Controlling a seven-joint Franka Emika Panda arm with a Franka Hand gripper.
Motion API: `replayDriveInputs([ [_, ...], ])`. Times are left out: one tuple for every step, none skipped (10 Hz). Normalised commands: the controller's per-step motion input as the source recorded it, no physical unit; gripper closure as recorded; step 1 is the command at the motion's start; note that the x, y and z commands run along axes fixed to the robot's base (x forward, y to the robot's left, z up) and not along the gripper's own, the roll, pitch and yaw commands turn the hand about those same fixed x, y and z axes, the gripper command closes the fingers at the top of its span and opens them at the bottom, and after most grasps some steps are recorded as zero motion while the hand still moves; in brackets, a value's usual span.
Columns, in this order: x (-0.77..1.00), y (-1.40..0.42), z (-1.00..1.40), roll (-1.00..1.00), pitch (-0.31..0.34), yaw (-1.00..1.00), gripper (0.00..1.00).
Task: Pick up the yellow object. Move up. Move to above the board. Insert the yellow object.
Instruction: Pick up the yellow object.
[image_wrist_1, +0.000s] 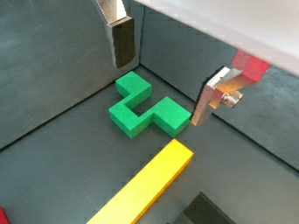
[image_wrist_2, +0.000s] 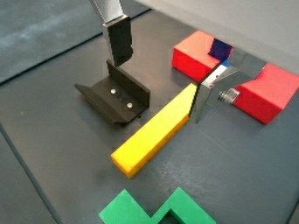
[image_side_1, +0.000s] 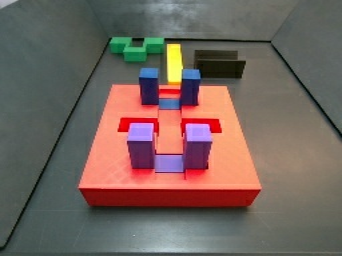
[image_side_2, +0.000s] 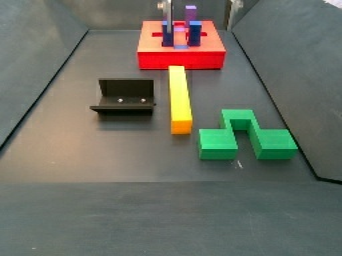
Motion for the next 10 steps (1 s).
replayDriveInputs([
  [0.0, -0.01, -0.05, 0.0, 0.01, 0.0, 0.0],
  [0.25, 0.23, -0.27, 0.05, 0.076, -0.03, 0.0],
  [0.82, -0.07, -0.5, 0.02, 0.0, 0.0, 0.0],
  [0.93, -0.35, -0.45, 0.03, -0.009, 0.06, 0.0],
  [0.9, -0.28, -0.39, 0.0, -0.073, 0.0, 0.0],
  [0.62, -0.24, -0.52, -0.03, -0.149, 0.01, 0.0],
  [0.3, -0.29, -0.71, 0.0, -0.181, 0.06, 0.0],
  [0.12, -0.25, -0.83, 0.0, -0.203, 0.11, 0.0],
  [0.04, -0.27, -0.77, 0.0, -0.229, 0.12, 0.0],
  [0.0, -0.29, -0.82, 0.0, -0.2, 0.13, 0.0],
])
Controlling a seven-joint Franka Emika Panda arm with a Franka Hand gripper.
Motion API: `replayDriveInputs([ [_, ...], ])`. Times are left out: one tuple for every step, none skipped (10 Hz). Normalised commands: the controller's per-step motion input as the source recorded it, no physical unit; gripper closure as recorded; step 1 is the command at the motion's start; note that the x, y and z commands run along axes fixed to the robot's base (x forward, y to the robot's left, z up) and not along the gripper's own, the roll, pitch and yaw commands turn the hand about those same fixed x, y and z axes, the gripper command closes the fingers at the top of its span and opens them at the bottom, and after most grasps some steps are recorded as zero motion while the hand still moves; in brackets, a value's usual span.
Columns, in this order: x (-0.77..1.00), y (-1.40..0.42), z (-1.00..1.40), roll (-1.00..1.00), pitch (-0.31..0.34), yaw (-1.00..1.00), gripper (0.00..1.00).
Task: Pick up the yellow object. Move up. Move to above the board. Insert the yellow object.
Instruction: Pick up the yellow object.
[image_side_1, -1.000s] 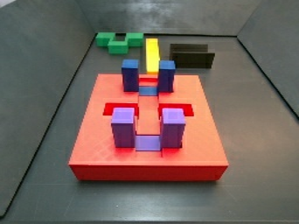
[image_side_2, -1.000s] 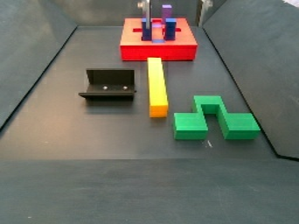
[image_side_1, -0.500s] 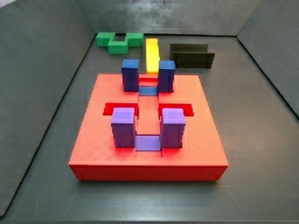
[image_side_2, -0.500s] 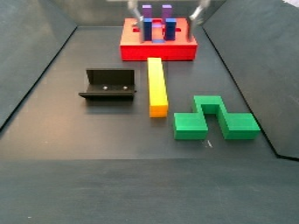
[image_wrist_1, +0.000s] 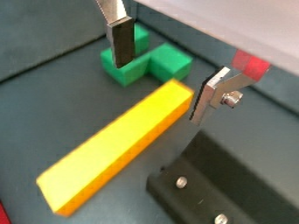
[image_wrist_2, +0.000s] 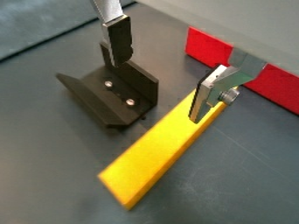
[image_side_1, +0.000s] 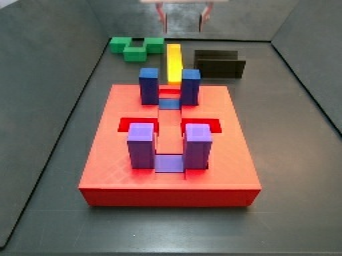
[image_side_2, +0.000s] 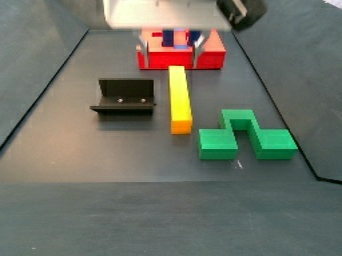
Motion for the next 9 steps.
replayDriveInputs([
  [0.0, -0.23, -0.75, 0.01, -0.106, 0.12, 0.0],
  [0.0, -0.18, -0.75, 0.01, -0.093, 0.11, 0.0],
  [-0.08, -0.09, -0.71, 0.05, -0.091, 0.05, 0.0],
  [-0.19, 0.0, -0.44, 0.0, -0.071, 0.02, 0.0],
  [-0.16, 0.0, -0.3, 0.0, -0.004, 0.0, 0.0],
  [-0.18, 0.0, -0.2, 0.0, 0.0, 0.0, 0.0],
  [-0.18, -0.02, -0.18, 0.0, 0.0, 0.0, 0.0],
  [-0.08, -0.04, -0.19, 0.0, 0.0, 0.0, 0.0],
  [0.0, -0.11, -0.39, 0.06, 0.0, 0.0, 0.0],
])
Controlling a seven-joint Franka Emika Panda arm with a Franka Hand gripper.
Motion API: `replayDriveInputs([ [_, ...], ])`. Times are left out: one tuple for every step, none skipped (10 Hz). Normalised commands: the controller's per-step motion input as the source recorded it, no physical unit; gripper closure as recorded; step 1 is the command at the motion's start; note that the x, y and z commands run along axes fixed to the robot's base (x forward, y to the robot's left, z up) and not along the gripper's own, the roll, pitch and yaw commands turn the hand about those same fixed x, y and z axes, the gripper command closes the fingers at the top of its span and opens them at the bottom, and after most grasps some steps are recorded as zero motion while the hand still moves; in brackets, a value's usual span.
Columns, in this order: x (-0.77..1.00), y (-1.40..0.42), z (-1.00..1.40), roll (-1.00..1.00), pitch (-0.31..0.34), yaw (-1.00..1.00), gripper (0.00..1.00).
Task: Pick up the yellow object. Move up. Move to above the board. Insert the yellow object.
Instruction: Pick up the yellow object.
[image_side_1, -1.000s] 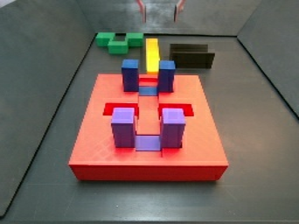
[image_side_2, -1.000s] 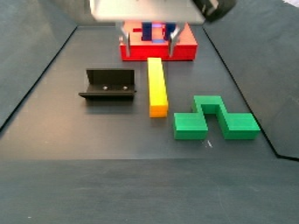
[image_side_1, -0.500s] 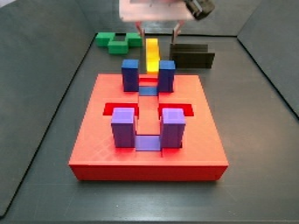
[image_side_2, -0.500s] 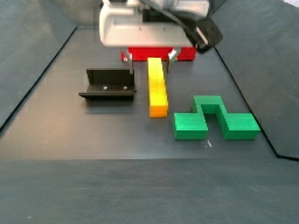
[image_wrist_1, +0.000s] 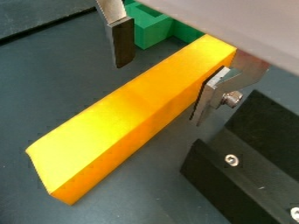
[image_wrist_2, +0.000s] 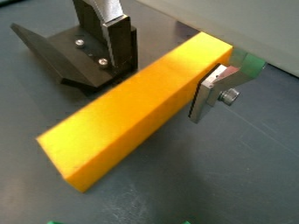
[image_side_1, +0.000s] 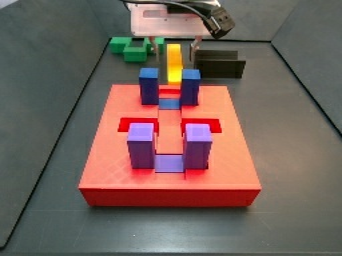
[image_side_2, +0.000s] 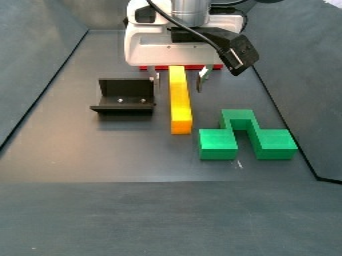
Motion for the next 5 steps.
replayDriveInputs([
  [0.0, -0.08, -0.31, 0.03, 0.0, 0.0, 0.0],
  [0.0, -0.11, -0.19, 0.0, 0.0, 0.0, 0.0],
  [0.0, -0.01, -0.05, 0.0, 0.0, 0.0, 0.0],
  [-0.01, -0.08, -0.01, 0.0, 0.0, 0.0, 0.0],
  [0.0, 0.0, -0.02, 0.0, 0.0, 0.0, 0.0],
])
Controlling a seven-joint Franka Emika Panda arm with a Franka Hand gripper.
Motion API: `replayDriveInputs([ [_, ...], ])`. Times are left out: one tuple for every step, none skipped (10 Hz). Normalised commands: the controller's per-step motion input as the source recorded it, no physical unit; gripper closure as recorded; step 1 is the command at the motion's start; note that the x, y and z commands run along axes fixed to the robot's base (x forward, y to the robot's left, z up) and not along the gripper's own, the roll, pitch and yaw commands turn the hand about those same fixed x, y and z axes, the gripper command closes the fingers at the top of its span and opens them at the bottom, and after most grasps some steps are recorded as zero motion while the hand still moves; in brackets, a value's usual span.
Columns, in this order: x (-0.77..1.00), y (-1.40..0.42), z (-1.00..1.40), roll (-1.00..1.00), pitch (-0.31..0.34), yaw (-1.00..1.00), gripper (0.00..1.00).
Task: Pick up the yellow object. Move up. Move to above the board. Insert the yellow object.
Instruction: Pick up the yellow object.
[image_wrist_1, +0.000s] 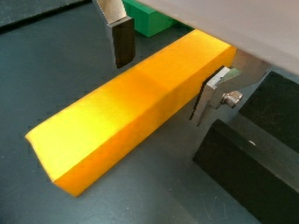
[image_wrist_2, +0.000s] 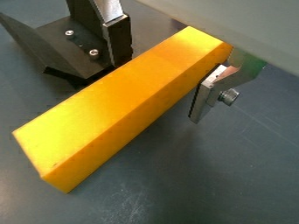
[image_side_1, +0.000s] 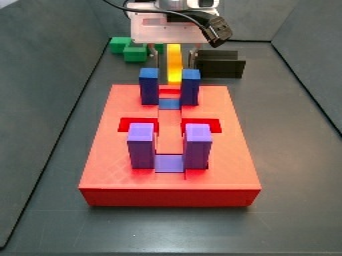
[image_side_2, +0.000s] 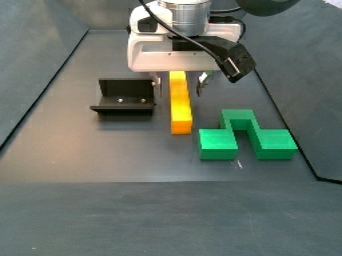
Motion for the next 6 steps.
replayDriveInputs([
  [0.0, 0.0, 0.0, 0.01, 0.0, 0.0, 0.0],
  [0.0, 0.0, 0.0, 0.01, 0.0, 0.0, 0.0],
  [0.0, 0.0, 0.0, 0.0, 0.0, 0.0, 0.0],
  [0.0, 0.0, 0.0, 0.0, 0.0, 0.0, 1.0],
  [0.0, 0.0, 0.0, 0.0, 0.0, 0.0, 1.0],
  [0.0, 0.0, 0.0, 0.0, 0.0, 0.0, 1.0],
])
